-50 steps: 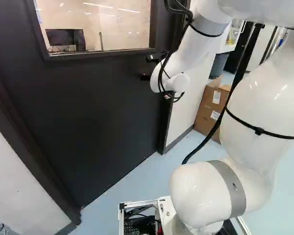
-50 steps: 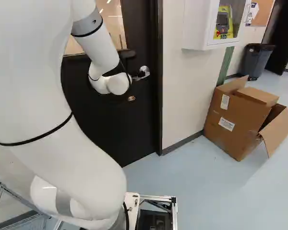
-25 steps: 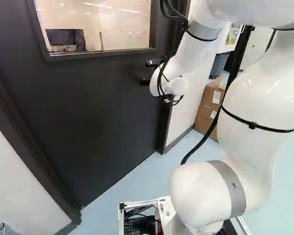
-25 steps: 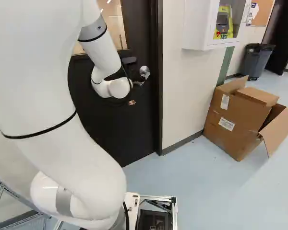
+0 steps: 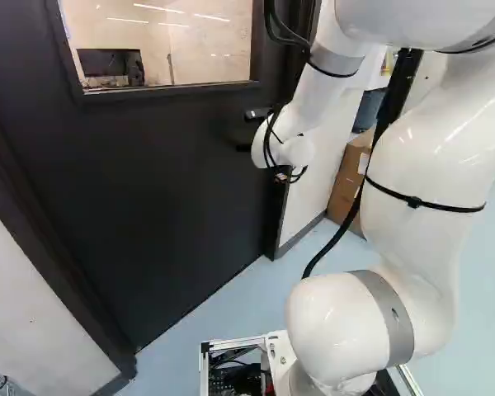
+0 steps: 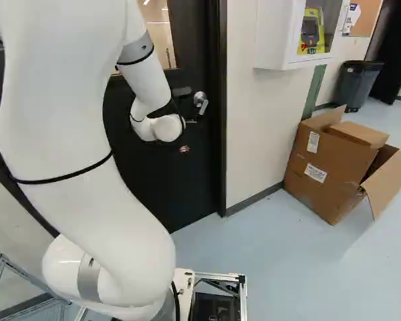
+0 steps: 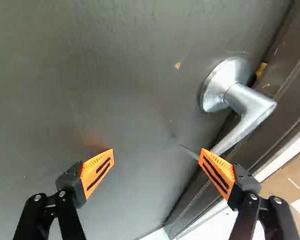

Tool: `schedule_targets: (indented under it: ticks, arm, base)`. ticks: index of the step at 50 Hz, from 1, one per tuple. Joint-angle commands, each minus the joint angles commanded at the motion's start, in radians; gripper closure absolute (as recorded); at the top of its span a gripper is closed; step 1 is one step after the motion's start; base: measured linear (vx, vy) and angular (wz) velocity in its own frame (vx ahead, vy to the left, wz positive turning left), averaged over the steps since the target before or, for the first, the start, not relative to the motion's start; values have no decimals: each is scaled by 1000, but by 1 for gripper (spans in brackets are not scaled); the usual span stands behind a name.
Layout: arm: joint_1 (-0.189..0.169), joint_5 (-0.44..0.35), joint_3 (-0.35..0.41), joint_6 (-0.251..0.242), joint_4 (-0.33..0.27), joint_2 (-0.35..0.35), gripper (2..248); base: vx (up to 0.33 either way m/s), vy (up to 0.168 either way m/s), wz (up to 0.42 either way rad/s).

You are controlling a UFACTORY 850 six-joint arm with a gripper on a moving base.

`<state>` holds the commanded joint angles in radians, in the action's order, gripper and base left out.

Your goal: Open the door and move inside

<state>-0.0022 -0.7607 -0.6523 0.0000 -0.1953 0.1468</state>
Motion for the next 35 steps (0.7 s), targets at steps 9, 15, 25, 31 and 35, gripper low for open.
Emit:
schedule_targets:
  ticks: [9,15,25,31,35]
  arm:
    - [0,0,0,0,0,14,3]
    - [0,0,0,0,0,15,3]
    - [0,0,-7,0,41,22,3]
    - [0,0,-21,0,93,35,3]
    - [1,0,-33,0,132,46,3]
  base:
    - [0,0,0]
    - [0,0,0]
    - [0,0,0]
    - [0,0,0]
    - [0,0,0]
